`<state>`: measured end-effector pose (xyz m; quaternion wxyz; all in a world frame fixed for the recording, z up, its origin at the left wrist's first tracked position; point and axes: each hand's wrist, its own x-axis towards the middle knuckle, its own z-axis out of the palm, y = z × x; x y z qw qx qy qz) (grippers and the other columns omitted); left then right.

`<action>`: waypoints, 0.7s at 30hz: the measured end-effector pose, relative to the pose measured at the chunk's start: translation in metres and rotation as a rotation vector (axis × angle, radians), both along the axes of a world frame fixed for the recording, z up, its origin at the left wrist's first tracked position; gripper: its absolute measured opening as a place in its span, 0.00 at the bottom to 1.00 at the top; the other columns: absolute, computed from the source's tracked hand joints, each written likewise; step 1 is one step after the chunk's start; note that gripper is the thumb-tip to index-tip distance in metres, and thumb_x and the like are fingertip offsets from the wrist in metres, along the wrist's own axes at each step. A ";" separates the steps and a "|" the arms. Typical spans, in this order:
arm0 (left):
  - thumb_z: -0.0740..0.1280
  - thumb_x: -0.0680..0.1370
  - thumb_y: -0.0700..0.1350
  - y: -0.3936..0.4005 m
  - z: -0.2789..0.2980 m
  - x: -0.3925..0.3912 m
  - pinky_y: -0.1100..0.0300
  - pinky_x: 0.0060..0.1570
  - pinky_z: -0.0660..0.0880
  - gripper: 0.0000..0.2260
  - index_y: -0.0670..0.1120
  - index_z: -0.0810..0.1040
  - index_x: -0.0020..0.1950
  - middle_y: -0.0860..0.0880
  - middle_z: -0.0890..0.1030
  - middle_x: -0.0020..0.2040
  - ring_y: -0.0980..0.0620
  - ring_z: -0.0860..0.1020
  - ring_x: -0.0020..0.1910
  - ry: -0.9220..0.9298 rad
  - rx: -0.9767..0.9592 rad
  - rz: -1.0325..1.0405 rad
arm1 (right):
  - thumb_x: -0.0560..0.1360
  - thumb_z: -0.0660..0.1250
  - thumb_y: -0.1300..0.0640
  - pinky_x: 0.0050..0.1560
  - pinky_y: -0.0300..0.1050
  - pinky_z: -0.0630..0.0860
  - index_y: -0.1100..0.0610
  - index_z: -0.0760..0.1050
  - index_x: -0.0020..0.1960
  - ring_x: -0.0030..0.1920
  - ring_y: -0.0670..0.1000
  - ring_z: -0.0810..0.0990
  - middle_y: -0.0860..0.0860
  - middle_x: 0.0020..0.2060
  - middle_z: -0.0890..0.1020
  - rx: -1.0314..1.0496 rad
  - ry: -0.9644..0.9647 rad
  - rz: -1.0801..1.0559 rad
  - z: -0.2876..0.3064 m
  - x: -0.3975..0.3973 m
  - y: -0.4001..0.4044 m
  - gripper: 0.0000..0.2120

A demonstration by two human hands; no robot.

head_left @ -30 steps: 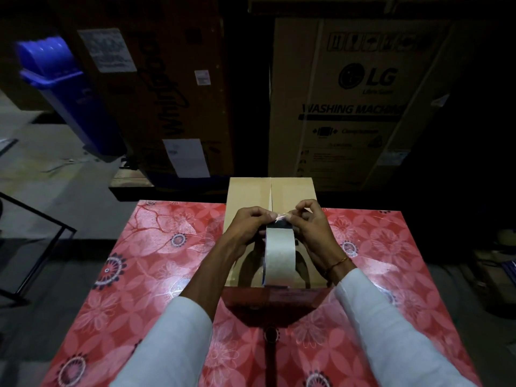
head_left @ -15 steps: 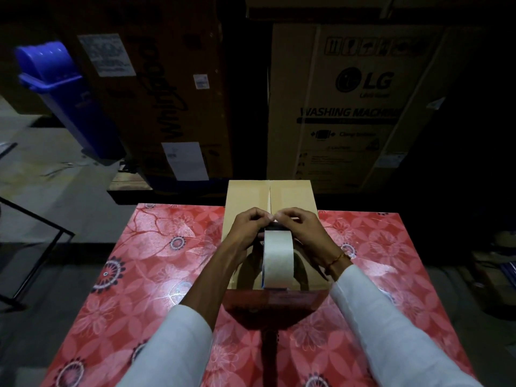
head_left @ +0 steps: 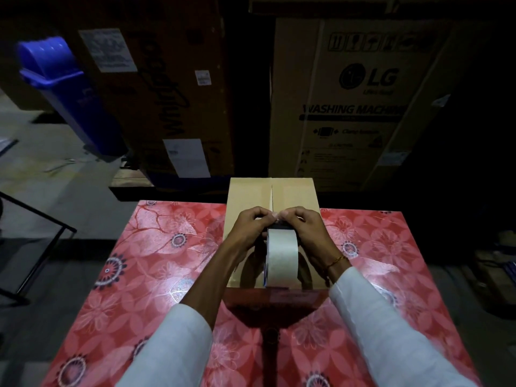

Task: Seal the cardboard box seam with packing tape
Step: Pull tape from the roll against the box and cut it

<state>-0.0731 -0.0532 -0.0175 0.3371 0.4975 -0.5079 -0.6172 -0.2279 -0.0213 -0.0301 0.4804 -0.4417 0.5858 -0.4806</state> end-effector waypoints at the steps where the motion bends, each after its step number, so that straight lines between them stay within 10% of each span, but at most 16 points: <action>1: 0.72 0.77 0.46 0.000 0.001 0.000 0.55 0.44 0.79 0.08 0.41 0.81 0.50 0.43 0.83 0.46 0.47 0.82 0.44 0.004 0.010 -0.016 | 0.81 0.68 0.54 0.37 0.48 0.77 0.66 0.81 0.51 0.42 0.56 0.82 0.65 0.50 0.84 -0.011 -0.010 0.006 0.000 0.000 0.001 0.14; 21: 0.70 0.79 0.44 0.000 0.000 -0.002 0.52 0.45 0.74 0.05 0.45 0.80 0.44 0.46 0.81 0.42 0.47 0.79 0.43 -0.028 -0.034 -0.073 | 0.83 0.63 0.55 0.36 0.38 0.76 0.62 0.77 0.51 0.43 0.51 0.79 0.60 0.47 0.81 -0.106 0.023 0.082 0.000 -0.003 0.011 0.10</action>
